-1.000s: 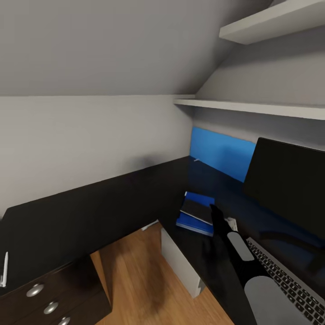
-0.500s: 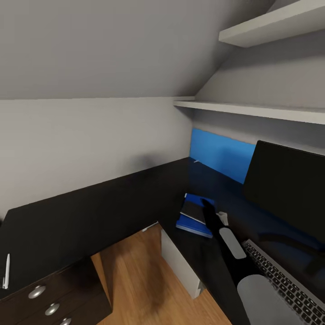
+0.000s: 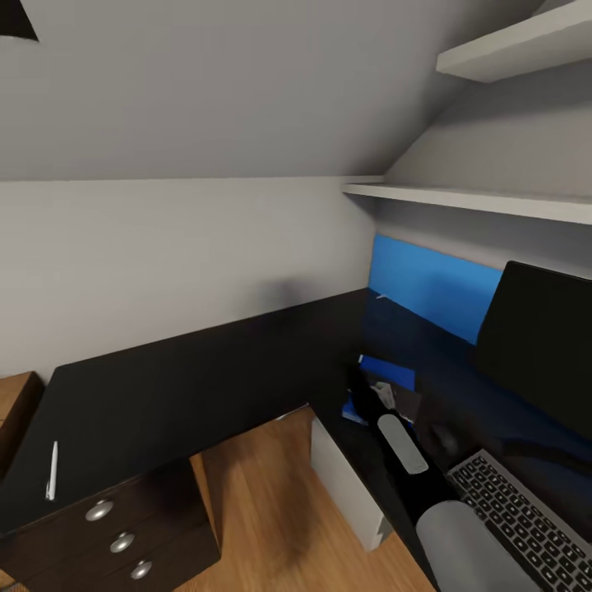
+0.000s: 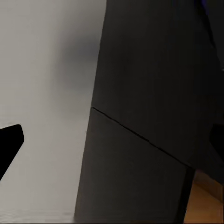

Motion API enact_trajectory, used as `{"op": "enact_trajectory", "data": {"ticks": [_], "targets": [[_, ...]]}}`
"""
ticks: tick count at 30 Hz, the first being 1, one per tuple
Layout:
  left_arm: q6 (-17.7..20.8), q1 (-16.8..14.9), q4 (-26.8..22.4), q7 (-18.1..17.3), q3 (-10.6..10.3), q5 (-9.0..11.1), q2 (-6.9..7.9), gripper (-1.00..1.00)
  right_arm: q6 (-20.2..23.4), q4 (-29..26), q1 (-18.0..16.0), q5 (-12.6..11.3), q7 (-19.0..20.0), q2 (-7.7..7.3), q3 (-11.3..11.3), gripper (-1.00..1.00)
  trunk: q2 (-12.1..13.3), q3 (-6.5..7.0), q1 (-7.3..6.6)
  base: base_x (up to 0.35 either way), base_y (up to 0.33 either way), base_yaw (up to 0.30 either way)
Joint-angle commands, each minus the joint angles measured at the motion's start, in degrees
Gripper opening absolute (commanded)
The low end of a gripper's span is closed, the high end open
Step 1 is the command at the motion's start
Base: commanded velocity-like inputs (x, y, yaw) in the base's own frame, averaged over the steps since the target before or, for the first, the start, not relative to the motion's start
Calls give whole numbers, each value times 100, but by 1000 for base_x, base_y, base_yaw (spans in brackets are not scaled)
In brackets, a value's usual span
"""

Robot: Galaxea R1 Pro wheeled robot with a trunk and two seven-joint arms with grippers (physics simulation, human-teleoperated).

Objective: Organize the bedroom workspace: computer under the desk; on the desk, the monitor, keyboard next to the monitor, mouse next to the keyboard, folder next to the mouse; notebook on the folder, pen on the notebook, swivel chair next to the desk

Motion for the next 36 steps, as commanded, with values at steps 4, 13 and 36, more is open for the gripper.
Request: {"op": "enact_trajectory", "data": {"ticks": [4, 13, 36], "targets": [[10, 1, 23, 63, -15, 47, 4, 100, -211, -1, -2, 282, -172, 86, 556, 100, -3, -5, 0, 0, 0, 275], [-770, 1, 996, 42, 383, 83, 16, 100, -1512, 58, 104, 1024, -864, 341, 1353, 100, -3, -5, 0, 0, 0, 278], [-1256, 1, 1376, 50, 811, 70, 42, 100, -3937, 1409, 165, 2348, -1034, 464, 2341, 100, -3, -5, 0, 0, 0, 288]]}}
